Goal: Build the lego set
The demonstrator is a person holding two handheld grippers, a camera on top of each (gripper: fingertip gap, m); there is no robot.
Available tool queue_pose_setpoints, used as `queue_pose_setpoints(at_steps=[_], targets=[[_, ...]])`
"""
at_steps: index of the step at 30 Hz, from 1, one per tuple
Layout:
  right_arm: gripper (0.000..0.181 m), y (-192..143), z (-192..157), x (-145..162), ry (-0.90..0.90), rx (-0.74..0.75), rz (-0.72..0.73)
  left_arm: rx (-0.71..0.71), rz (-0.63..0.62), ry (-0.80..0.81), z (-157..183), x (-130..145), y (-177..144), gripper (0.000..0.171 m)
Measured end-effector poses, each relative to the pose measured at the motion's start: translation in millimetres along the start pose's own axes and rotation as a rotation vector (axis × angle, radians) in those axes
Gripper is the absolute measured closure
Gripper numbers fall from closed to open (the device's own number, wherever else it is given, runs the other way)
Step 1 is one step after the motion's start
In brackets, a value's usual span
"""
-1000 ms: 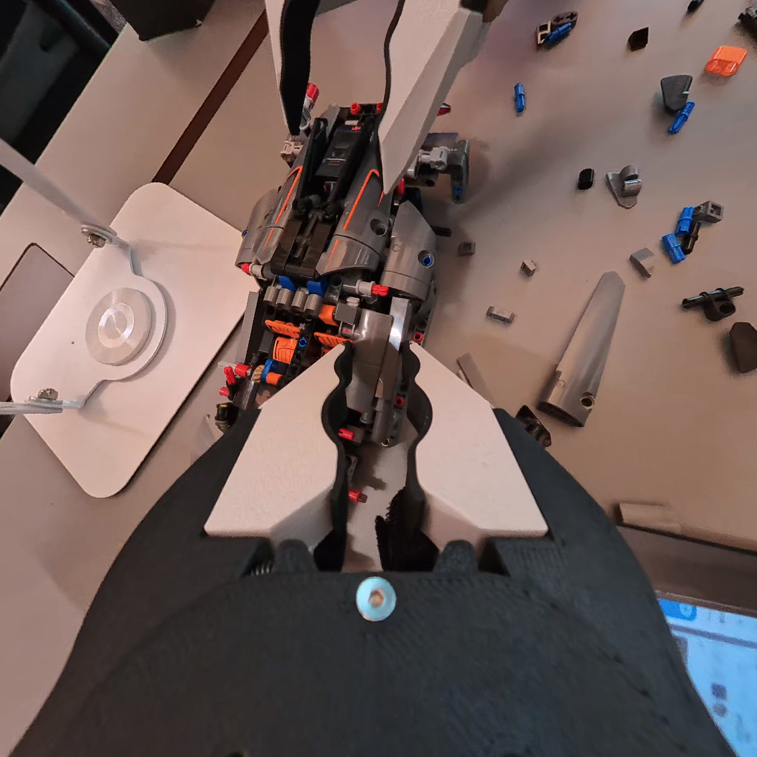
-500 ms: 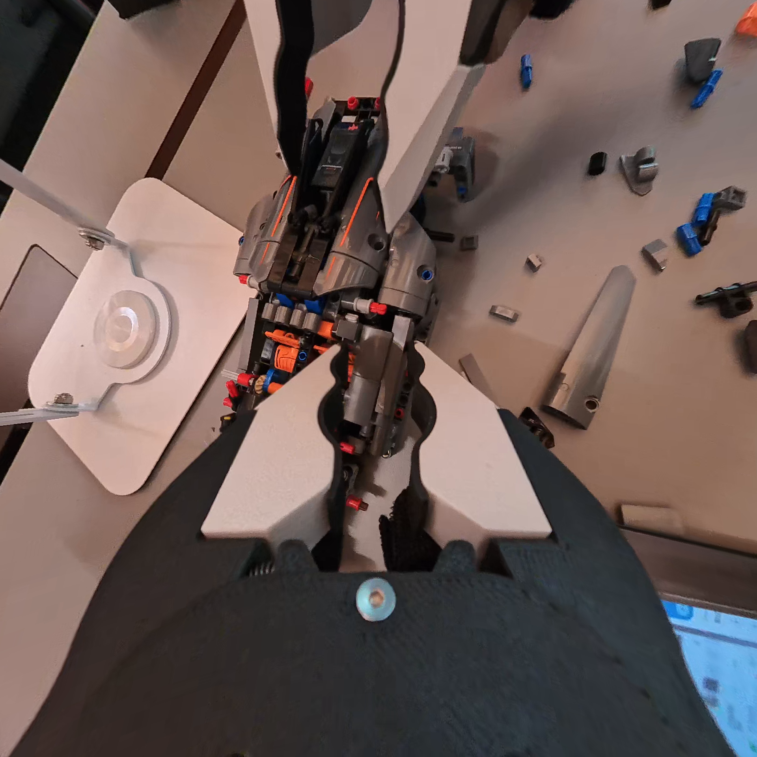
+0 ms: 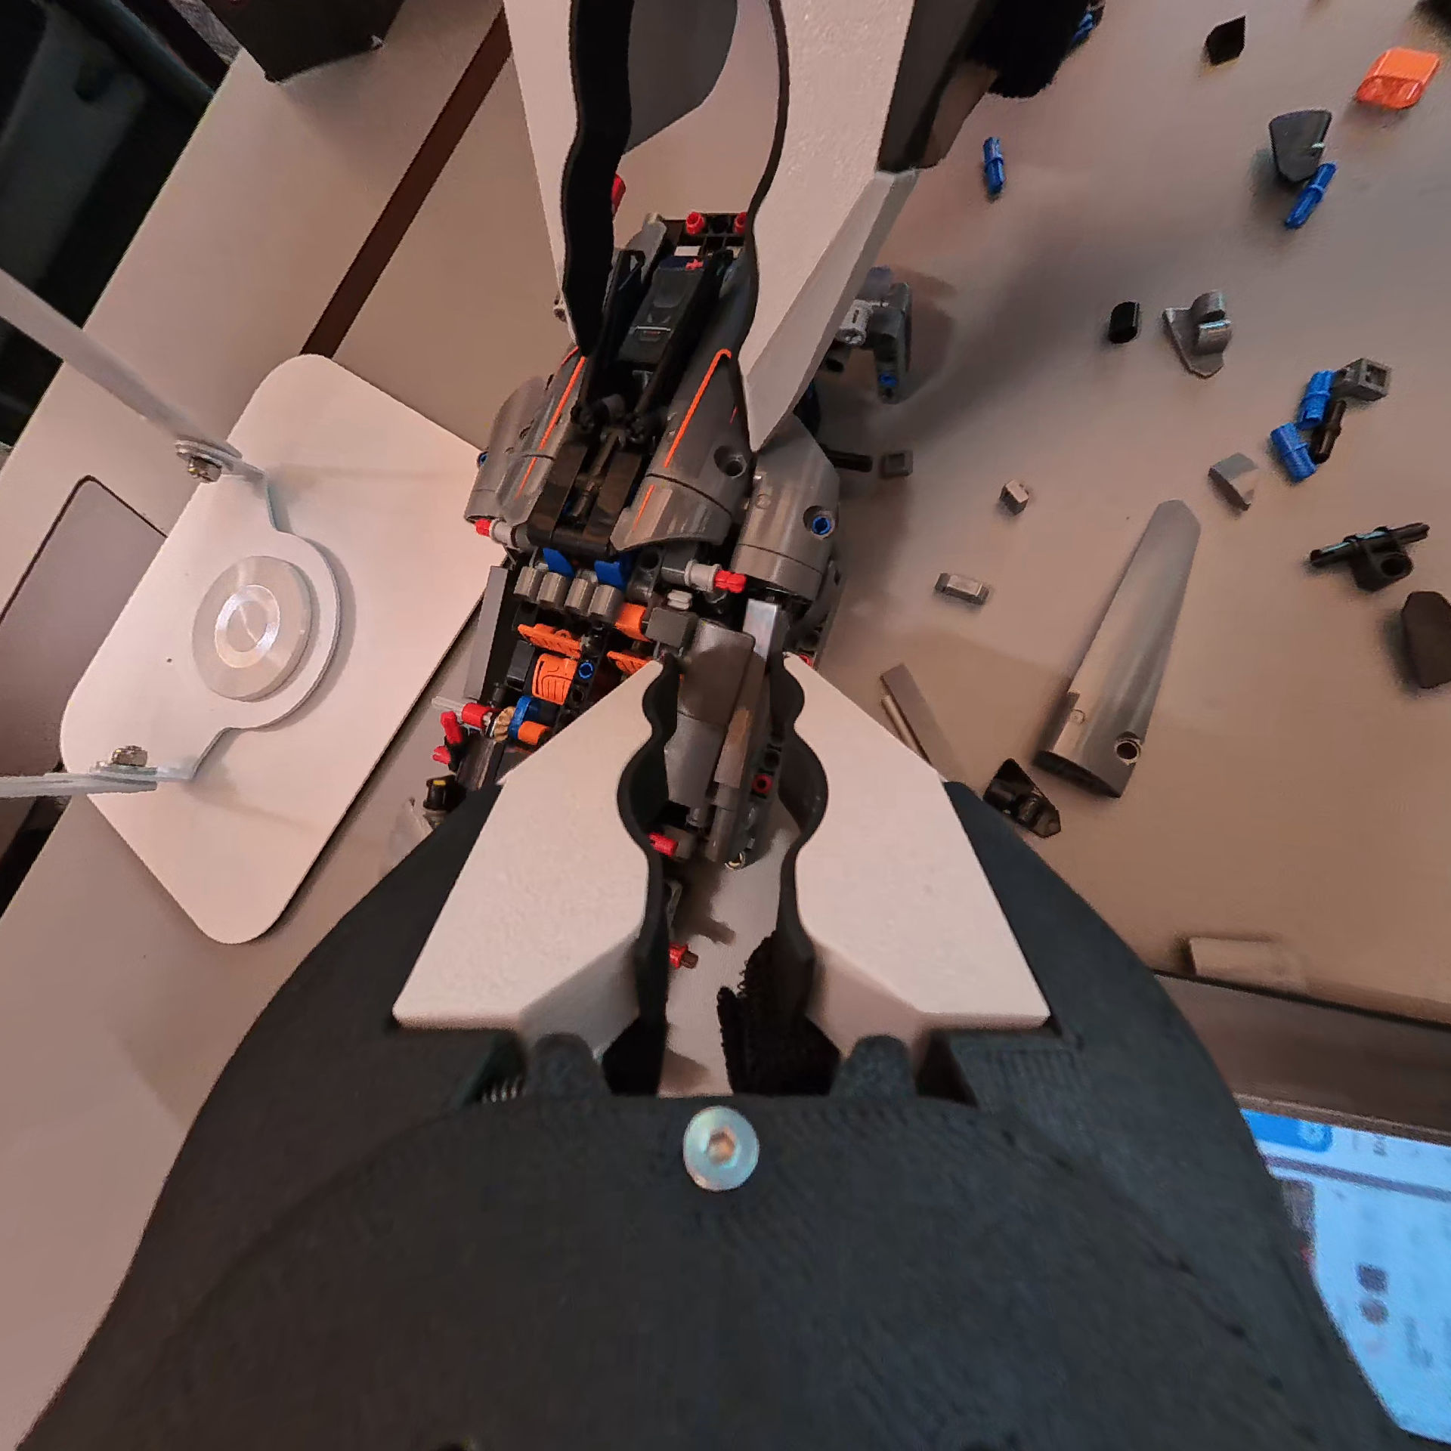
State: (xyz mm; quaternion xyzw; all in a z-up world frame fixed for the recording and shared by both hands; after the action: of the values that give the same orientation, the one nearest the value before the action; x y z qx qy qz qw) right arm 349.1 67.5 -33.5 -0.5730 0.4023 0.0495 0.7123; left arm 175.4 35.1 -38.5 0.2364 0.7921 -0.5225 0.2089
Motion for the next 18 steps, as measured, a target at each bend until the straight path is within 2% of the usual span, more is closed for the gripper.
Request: queue_pose_setpoints(at_steps=[9, 18], targets=[[0.130, 1.4, -1.7, -0.8, -0.006, -0.006, 0.004, 0.008, 0.040, -0.032, -3.4, 8.7, -5.5, 0.152], [0.130, 1.7, -2.5, -0.6, -0.010, -0.003, 0.001, 0.033, -0.050, 0.025, 0.3, 2.0, 8.0, 0.145]])
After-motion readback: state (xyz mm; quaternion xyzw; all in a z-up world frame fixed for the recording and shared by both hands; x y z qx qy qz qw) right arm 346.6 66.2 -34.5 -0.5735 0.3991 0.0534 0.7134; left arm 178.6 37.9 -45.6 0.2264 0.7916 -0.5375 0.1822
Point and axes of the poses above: each gripper's, where its closed fingertips meet, y out along the fingers, x out of its underside, z = x × y across the jaws, the point moved 10 cm from there along -y, back along the fingers, and after that the axes turned 9 degrees about y, right-handed, at the moved point
